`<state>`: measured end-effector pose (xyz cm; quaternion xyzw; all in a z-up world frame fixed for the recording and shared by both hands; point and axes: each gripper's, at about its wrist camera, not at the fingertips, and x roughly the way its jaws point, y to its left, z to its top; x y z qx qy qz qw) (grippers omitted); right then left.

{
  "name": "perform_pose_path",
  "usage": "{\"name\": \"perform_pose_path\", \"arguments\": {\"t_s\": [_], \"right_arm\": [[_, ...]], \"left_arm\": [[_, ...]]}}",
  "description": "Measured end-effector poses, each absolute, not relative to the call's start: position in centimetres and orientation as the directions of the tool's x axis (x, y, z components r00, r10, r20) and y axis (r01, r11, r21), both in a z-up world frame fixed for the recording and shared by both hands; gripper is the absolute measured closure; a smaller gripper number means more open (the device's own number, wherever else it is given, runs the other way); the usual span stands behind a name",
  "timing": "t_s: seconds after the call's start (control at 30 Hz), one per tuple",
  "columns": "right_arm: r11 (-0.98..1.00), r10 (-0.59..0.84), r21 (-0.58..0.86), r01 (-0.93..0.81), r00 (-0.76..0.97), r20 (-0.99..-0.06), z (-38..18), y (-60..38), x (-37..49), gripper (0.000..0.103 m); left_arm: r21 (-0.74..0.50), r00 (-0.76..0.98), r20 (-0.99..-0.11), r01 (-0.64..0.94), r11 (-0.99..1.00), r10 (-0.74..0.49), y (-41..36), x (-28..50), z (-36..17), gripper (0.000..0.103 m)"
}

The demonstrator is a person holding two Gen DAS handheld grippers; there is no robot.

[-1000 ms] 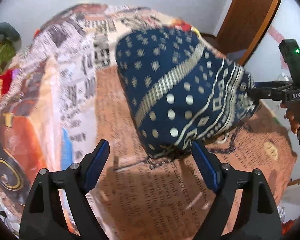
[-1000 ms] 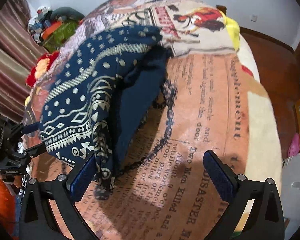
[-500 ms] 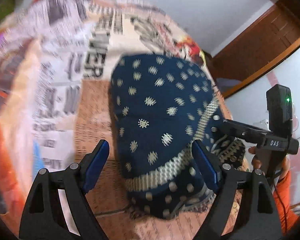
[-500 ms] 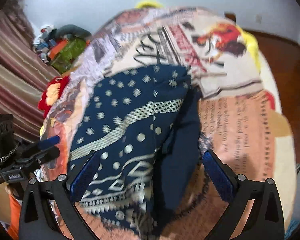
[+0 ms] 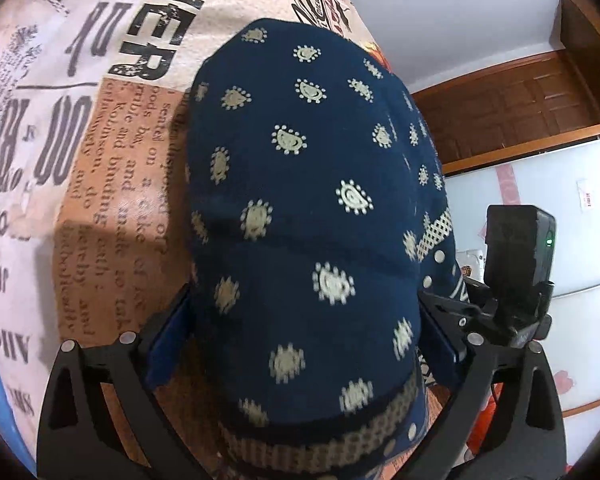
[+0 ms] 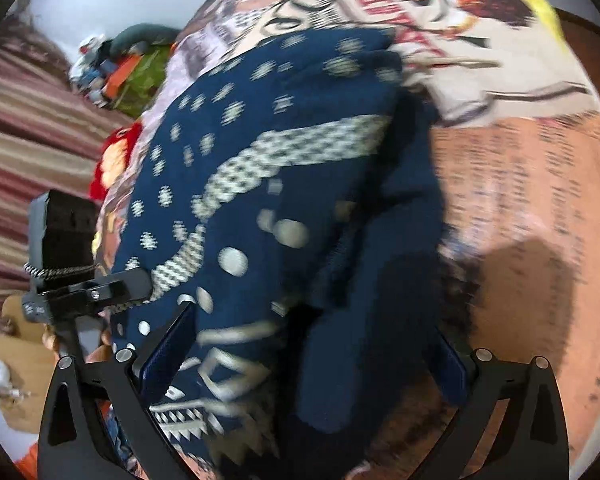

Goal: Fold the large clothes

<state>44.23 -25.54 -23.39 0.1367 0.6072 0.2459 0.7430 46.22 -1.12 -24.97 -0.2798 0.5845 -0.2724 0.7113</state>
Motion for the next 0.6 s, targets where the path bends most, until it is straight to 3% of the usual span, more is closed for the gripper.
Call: {"name": "perform_pose_path", "arguments": {"t_s": [0.33, 0.43, 0.6], "right_arm": [[0.811, 0.584, 0.554, -0.188, 0.189, -0.79, -24.2, -24.7, 46.0, 0.002], [0.796, 0.604, 0.576, -0.185, 0.209, -0.769, -24.2, -25.1, 46.1, 0.008], [0.768, 0.641, 0.613, -0.186, 0.215, -0.737, -24.4, -26.0, 45.9, 0.03]], "left_arm": [[-0.765, 0.168, -0.626, 0.055, 0.642, -0.761, -2.3, 48.3, -25.9, 0.007], [-0.77, 0.188, -0.617, 0.058, 0.635, -0.764, -1.8, 48.3, -25.8, 0.012], [-0.757, 0.209, -0.623, 0.082, 0.648, -0.754, -1.0, 47.4, -25.0, 0.021]]}}
